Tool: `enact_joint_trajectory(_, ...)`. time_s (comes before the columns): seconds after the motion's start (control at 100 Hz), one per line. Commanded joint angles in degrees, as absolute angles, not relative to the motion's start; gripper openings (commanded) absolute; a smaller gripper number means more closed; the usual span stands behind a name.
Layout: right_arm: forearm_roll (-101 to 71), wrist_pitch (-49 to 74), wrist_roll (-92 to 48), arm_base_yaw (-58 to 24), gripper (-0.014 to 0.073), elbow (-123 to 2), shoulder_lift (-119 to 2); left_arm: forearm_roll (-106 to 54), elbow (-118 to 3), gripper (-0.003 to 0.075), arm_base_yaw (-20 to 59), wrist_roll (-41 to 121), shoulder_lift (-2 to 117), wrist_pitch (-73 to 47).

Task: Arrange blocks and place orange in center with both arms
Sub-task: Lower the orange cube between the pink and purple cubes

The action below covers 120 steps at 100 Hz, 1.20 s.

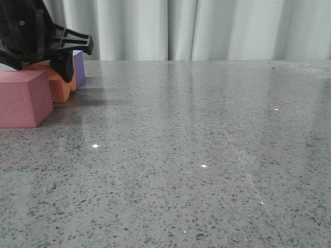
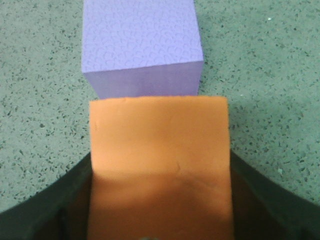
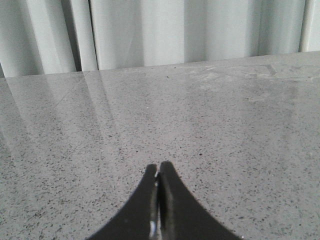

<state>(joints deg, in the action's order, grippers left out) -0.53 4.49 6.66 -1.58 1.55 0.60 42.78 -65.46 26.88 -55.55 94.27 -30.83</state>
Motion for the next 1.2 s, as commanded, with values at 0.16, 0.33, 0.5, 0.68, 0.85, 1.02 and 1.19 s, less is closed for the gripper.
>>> enact_joint_trajectory(0.16, -0.5, 0.0, 6.2, -1.2, -0.0067, 0.8, 2.0, 43.9, -66.9, 0.0252, 26.8, -55.8, 92.6, -31.5)
enact_joint_trajectory(0.33, -0.5, 0.0, 6.2, -1.2, -0.0067, 0.8, 2.0, 43.9, -66.9, 0.0252, 26.8, -55.8, 92.6, -34.6)
enact_joint_trajectory(0.5, -0.5, 0.0, 6.2, -1.2, -0.0067, 0.8, 2.0, 44.1, -66.9, 0.0252, 26.8, -55.8, 92.6, -35.3)
enact_joint_trajectory(0.68, -0.5, 0.0, 6.2, -1.2, -0.0067, 0.8, 2.0, 43.9, -66.9, 0.0252, 26.8, -55.8, 92.6, -35.1)
enact_joint_trajectory(0.85, -0.5, 0.0, 6.2, -1.2, -0.0067, 0.8, 2.0, 44.0, -66.9, 0.0273, 27.0, -55.5, 92.6, -34.0)
enact_joint_trajectory(1.02, -0.5, 0.0, 6.2, -1.2, -0.0067, 0.8, 2.0, 44.0, -66.9, 0.0567, 27.0, -55.3, 92.6, -31.9)
enact_joint_trajectory(1.19, -0.5, 0.0, 6.2, -1.2, -0.0067, 0.8, 2.0, 44.2, -67.0, 0.0706, 27.0, -55.3, 92.2, -32.3)
